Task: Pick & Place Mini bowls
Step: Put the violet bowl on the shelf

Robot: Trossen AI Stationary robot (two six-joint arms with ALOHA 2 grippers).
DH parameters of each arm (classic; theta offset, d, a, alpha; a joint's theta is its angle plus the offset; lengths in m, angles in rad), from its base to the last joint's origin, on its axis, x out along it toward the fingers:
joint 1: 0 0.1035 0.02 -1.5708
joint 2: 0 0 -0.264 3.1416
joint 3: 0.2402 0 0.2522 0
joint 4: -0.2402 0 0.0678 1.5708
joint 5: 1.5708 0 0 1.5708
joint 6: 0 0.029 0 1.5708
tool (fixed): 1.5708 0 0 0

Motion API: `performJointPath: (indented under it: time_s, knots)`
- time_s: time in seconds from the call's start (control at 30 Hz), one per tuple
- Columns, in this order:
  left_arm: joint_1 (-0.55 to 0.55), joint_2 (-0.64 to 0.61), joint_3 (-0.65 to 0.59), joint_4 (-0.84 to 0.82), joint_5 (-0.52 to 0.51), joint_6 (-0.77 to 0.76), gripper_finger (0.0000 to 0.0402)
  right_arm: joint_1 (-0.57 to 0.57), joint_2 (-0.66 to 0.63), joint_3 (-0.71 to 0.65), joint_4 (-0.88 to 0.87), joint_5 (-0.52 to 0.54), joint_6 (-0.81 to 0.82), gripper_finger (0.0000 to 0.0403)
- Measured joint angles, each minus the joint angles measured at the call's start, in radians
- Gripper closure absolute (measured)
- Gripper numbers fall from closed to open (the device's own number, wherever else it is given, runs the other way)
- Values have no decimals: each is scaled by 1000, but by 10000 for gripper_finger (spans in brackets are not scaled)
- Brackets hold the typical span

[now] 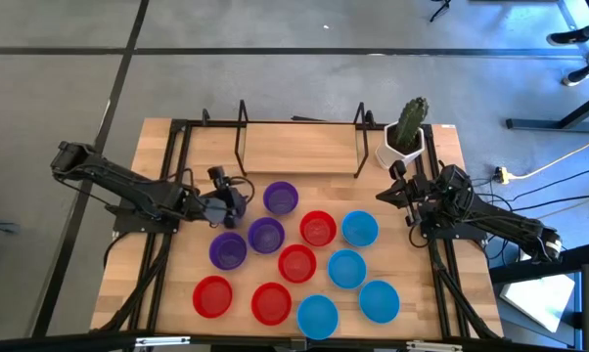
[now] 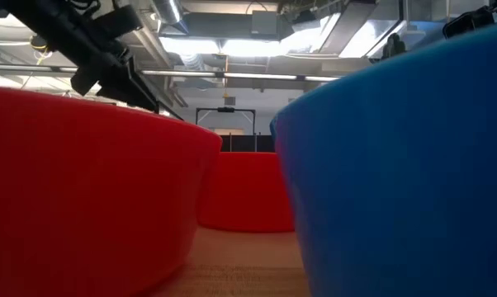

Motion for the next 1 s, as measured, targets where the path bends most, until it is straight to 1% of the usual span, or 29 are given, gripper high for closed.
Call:
performJointPath:
  time_s: [0.17,0.27,0.33,0.43,0.5,0.6,0.67,0.77,0.8,0.87,0.93,1.0]
  knots:
    - [0,-11,0,-64,-46,-34,200,0,0,0,0,0,0,386]
    - [-1,-42,0,-77,-147,27,201,0,0,0,0,0,3,386]
    - [-8,-67,0,-77,-201,18,202,0,0,0,-7,0,9,386]
    - [-17,-103,7,-81,-207,0,207,0,0,0,-54,-2,10,386]
    - [-22,-122,33,-85,-208,-4,213,0,0,0,-95,-6,7,386]
    - [-19,-137,109,-160,-151,-35,227,0,0,0,-120,-6,7,386]
    - [-4,-132,174,-266,-106,-90,235,0,0,0,-117,-6,7,386]
    - [49,-118,264,-460,-55,-266,249,0,0,0,-114,-6,11,386]
    - [74,-114,287,-530,-10,-316,253,0,0,0,-113,-6,15,386]
    - [130,-104,311,-626,107,-357,262,0,0,0,-111,-2,31,386]
    - [181,-97,309,-705,208,-362,269,0,0,0,-111,12,32,386]
    - [227,-83,302,-743,274,-343,271,0,0,0,-111,26,33,386]
